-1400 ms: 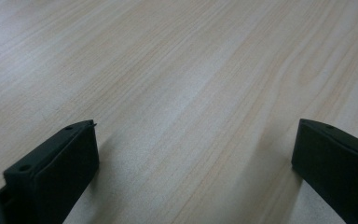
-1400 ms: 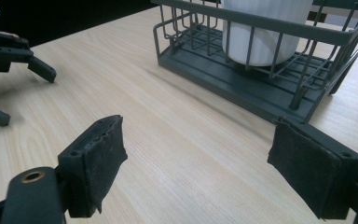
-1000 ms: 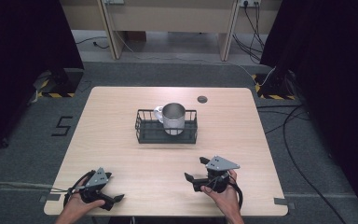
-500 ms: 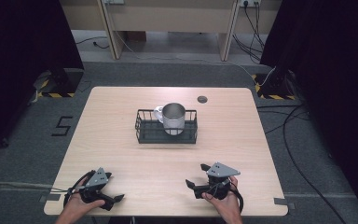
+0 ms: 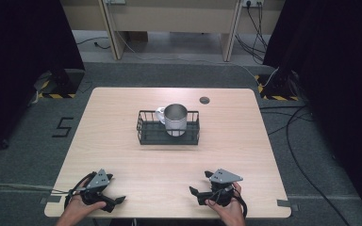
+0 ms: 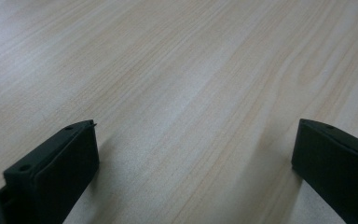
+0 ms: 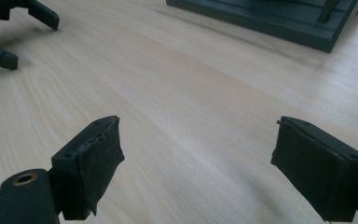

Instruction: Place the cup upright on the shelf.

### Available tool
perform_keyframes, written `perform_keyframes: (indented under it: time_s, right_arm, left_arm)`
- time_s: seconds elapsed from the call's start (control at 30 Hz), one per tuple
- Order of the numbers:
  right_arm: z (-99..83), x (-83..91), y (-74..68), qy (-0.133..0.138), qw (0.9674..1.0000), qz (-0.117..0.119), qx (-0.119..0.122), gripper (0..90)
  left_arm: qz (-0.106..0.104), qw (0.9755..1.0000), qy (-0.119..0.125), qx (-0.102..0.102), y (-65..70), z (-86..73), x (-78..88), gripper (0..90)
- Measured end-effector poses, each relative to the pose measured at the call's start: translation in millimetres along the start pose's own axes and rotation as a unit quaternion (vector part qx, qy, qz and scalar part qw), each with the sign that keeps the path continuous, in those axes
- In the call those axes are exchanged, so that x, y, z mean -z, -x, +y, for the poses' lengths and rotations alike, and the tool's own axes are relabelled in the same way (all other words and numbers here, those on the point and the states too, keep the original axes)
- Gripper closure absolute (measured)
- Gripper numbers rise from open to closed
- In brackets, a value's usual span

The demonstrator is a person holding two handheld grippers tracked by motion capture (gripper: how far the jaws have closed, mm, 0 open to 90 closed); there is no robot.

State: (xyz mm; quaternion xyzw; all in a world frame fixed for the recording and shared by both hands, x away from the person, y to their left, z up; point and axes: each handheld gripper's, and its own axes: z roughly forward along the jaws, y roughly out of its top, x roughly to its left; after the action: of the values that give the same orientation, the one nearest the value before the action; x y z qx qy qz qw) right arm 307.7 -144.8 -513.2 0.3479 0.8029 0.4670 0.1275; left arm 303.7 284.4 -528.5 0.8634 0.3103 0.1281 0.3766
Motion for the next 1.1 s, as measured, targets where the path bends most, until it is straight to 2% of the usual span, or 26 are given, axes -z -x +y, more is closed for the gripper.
perform_keyframes:
  time_s: [0.27,0.43,0.47,0.53,0.63,1.1]
  right_arm:
    - [-4.9,0.5,-3.4,-0.025,0.9996,-0.012,0.006,15.1]
    - [-8.2,-3.4,-6.2,-0.067,0.9974,-0.025,0.010,15.2]
    - [-9.1,-4.9,-7.8,-0.084,0.9958,-0.033,0.013,14.0]
    - [-10.3,-6.1,-11.5,-0.088,0.9948,-0.040,0.032,11.4]
    - [-12.4,-8.5,-15.3,-0.100,0.9931,-0.034,0.052,0.3]
    - [-16.7,-8.1,-17.8,-0.084,0.9945,-0.043,0.046,0.5]
  left_arm:
    - [0.000,1.0000,0.000,0.000,0.0,0.0,0.0,0.0]
    - [0.000,1.0000,0.000,0.000,0.0,0.0,0.0,0.0]
    - [0.000,1.0000,0.000,0.000,0.0,0.0,0.0,0.0]
    - [0.000,1.0000,0.000,0.000,0.1,0.0,0.0,0.0]
    - [0.000,1.0000,0.000,0.000,0.1,0.0,0.0,0.0]
    - [0.000,1.0000,0.000,0.001,0.1,0.0,0.0,0.0]
